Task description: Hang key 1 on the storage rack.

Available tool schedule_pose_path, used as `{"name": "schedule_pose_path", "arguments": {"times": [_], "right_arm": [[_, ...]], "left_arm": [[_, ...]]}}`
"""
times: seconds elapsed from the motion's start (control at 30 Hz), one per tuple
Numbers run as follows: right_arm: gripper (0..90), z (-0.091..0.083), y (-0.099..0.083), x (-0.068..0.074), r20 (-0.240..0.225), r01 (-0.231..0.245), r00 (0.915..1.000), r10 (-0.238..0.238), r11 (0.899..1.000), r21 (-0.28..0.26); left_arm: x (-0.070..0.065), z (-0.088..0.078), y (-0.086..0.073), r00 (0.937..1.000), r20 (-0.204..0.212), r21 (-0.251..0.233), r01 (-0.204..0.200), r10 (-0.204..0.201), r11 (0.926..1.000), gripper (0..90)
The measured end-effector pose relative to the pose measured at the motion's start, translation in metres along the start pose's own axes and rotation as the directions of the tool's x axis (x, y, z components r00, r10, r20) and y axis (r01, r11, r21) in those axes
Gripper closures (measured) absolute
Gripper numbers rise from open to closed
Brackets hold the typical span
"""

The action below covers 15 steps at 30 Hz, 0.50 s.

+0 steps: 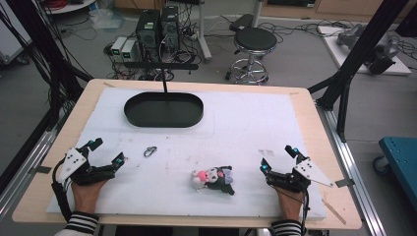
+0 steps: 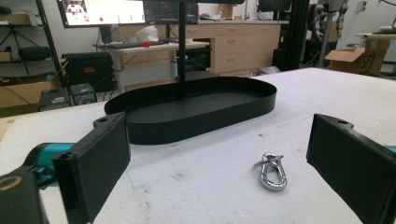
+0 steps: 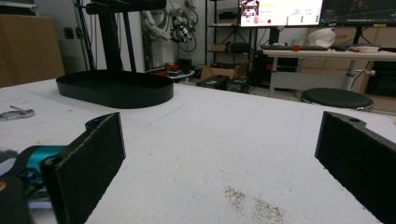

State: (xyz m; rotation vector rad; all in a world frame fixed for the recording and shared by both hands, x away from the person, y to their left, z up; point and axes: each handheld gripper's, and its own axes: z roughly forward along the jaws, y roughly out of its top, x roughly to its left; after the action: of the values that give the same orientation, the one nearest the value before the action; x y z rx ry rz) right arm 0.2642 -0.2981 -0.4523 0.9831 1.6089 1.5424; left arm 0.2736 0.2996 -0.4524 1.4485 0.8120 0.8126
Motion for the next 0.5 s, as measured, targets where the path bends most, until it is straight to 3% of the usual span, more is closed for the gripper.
{"name": "schedule_pose_path", "arguments": {"times": [0.5], "right_arm": [[0.8,0.0004,0.0002,0.0010,0.002,0.015,0.9999,-0.015,1.000,0.004]], "left_arm": [[0.0011,-0.0007,-0.0002,0.9999,0.001,-0.006,0.011,-0.011,0.9999,6.7]]}}
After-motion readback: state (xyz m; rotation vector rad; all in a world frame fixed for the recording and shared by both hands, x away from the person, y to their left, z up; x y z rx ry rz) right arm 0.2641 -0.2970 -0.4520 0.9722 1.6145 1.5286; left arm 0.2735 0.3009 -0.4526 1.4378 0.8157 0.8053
